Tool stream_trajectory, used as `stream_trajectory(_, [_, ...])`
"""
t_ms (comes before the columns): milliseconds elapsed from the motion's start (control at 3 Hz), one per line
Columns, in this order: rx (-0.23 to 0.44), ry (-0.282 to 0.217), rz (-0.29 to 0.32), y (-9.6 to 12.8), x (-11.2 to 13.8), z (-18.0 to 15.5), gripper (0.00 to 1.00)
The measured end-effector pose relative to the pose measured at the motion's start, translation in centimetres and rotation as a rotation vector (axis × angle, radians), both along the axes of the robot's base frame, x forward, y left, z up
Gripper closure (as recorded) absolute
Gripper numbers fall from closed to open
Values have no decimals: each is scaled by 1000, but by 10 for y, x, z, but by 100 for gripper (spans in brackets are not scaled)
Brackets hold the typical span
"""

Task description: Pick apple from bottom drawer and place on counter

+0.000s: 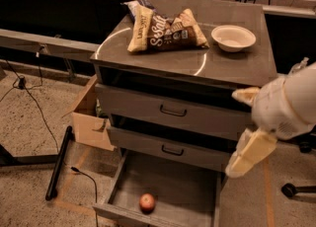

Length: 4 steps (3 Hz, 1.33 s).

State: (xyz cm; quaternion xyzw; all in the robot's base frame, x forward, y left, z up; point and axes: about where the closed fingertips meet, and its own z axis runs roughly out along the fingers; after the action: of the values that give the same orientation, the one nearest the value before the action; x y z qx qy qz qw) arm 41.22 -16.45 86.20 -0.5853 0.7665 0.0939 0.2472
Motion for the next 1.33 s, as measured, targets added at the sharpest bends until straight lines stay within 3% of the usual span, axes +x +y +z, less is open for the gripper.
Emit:
stream_trajectory(333, [81, 58, 7, 25, -9, -90, 0])
stream_trajectory(667, [80, 56, -20, 27, -11, -120, 0])
stream_trajectory(1000, [79, 56, -20, 27, -11, -120, 0])
stream_trajectory(1333, [51, 74, -74, 26, -5, -139, 0])
